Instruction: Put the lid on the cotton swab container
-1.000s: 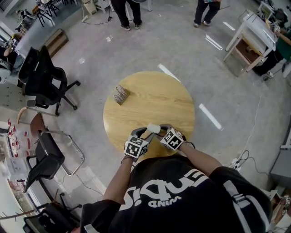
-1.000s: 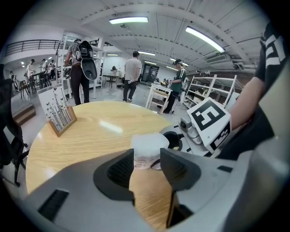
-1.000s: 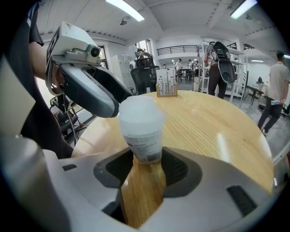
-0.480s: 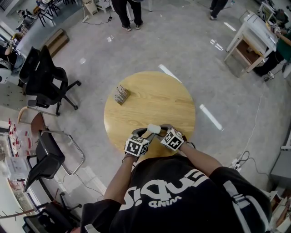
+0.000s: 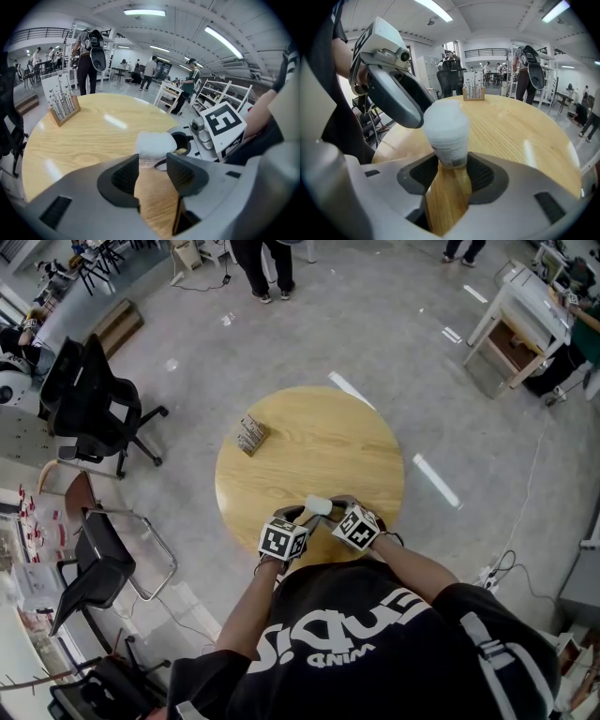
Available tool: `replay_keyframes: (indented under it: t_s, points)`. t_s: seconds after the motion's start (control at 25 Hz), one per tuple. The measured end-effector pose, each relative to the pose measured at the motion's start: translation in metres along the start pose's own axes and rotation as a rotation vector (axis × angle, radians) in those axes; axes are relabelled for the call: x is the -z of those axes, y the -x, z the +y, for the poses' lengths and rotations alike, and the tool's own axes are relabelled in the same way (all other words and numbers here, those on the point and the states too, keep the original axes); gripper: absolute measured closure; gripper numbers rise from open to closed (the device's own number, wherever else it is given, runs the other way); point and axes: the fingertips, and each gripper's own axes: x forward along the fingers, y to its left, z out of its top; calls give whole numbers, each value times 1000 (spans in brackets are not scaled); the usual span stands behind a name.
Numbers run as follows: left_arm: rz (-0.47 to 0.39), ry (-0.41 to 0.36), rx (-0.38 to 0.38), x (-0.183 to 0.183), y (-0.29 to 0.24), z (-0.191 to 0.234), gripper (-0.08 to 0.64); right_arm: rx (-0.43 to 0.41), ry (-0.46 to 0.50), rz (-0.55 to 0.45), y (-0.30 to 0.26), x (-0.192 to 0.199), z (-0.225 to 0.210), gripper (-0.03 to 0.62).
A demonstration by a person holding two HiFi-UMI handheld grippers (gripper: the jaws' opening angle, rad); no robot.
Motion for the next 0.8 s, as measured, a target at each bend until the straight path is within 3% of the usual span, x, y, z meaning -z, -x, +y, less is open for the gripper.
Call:
replay_keyframes:
  t_s: [0.16,0.8]
  points:
    - [49,-50,-60,14,-3,7,405,-18,8,-2,-2,-1,7,403]
    - [20,-21,-59,17,1,4,423,-16,-37,-22,4,4,3,402]
